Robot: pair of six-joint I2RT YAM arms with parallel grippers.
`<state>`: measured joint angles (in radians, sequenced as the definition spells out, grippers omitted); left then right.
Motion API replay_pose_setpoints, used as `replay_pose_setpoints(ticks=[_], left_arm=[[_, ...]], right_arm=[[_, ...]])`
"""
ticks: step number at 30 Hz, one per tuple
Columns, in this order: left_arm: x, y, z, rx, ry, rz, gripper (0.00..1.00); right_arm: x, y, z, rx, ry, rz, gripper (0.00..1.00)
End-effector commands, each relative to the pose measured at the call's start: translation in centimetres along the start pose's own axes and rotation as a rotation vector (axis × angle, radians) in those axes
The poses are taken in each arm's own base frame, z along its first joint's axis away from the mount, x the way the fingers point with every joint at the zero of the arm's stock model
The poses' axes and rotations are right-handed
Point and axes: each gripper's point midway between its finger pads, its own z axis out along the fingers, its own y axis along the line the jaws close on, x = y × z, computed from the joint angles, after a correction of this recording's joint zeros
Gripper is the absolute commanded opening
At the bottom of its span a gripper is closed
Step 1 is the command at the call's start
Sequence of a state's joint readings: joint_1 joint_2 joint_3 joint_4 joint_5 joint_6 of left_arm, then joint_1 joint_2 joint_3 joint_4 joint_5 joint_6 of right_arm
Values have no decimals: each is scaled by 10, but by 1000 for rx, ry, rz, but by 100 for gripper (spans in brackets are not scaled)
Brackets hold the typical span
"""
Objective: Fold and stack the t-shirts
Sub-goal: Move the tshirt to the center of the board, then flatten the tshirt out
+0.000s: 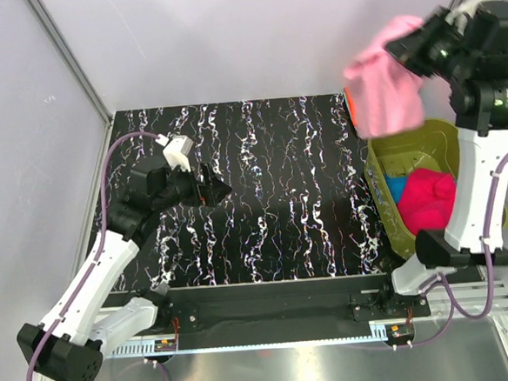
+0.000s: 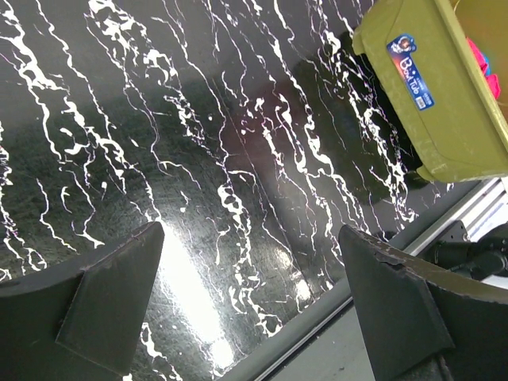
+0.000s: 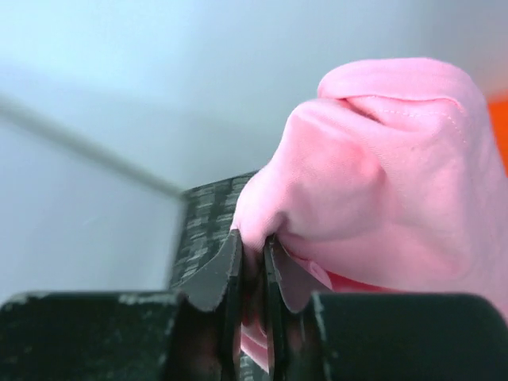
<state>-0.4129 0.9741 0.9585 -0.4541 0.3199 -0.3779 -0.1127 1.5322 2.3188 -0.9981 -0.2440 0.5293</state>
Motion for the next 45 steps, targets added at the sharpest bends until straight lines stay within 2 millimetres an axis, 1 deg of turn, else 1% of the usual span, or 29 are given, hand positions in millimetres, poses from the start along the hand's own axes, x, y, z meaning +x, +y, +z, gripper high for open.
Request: replay_pose_setpoints(ticks=[1,2,4,5,6,7,8,9,10,12,13,15,16,17,19,21,22,25,27,29,30,31,34,36,38,40,41,44,45], left_arm=[[-31,-10,-14,6,-120,23,99],[-32,-10,-15,1,-126,4,99],[-34,-11,-20,-1,-138,-4,99],[-33,-11,-21,-5,-139,-14,99],[-33,-10,-25,-19,-144,-20,99],[-32,-7,-27,-36,-145,-27,99],[-31,-4,-29,-54,-149,-40,99],[-29,4,-34,-105,-157,-52,99],[-28,10,-37,-136,-162,-65,99],[-24,27,-45,-232,-176,-85,99],[-23,33,-47,-264,-184,-97,99],[-19,42,-51,-297,-192,-130,99],[-19,49,-52,-331,-204,-139,99],[-19,52,-52,-335,-204,-149,99],[-14,55,-44,-338,-174,-162,99],[-7,53,-29,-303,-108,-200,99],[-3,54,-23,-296,-86,-215,99],[8,66,0,-302,-23,-235,99],[17,77,16,-312,17,-302,99],[25,92,28,-316,41,-391,99],[29,93,32,-297,57,-420,96],[29,104,32,-321,51,-446,95],[41,143,31,-434,26,-524,92],[40,152,36,-416,4,-556,90],[35,170,43,-458,-8,-555,88],[43,181,55,-481,48,-585,83],[38,180,60,-466,51,-588,81],[50,194,71,-507,85,-613,79],[52,199,72,-525,90,-611,78]], right_arm=[[2,98,1,-382,77,-3,0],[1,132,-18,-484,64,-18,0],[12,150,-8,-543,101,-3,0],[26,160,-4,-571,143,-1,0],[39,162,4,-573,177,-2,0],[63,151,25,-519,238,7,0],[82,146,35,-494,276,2,1],[109,148,41,-488,329,-19,4],[149,124,62,-408,398,-13,7],[199,104,76,-350,485,22,11],[248,74,86,-279,561,43,16],[297,45,90,-218,641,86,25],[339,21,90,-175,712,90,29],[356,8,89,-144,745,87,38],[384,-18,85,-82,804,59,45],[387,-34,82,-24,808,21,53],[381,-42,85,23,766,-4,55],[370,-56,92,105,705,-52,65],[363,-59,99,135,685,-81,68],[361,-66,111,186,670,-109,69],[366,-83,116,263,674,-138,69],[361,-83,123,285,657,-148,69],[363,-104,141,411,645,-175,68],[367,-115,152,453,646,-155,68],[360,-112,166,449,622,-155,68],[356,-117,183,453,614,-158,67],[354,-120,188,439,624,-173,65],[360,-128,200,386,690,-191,59],[368,-129,204,351,732,-188,58]])
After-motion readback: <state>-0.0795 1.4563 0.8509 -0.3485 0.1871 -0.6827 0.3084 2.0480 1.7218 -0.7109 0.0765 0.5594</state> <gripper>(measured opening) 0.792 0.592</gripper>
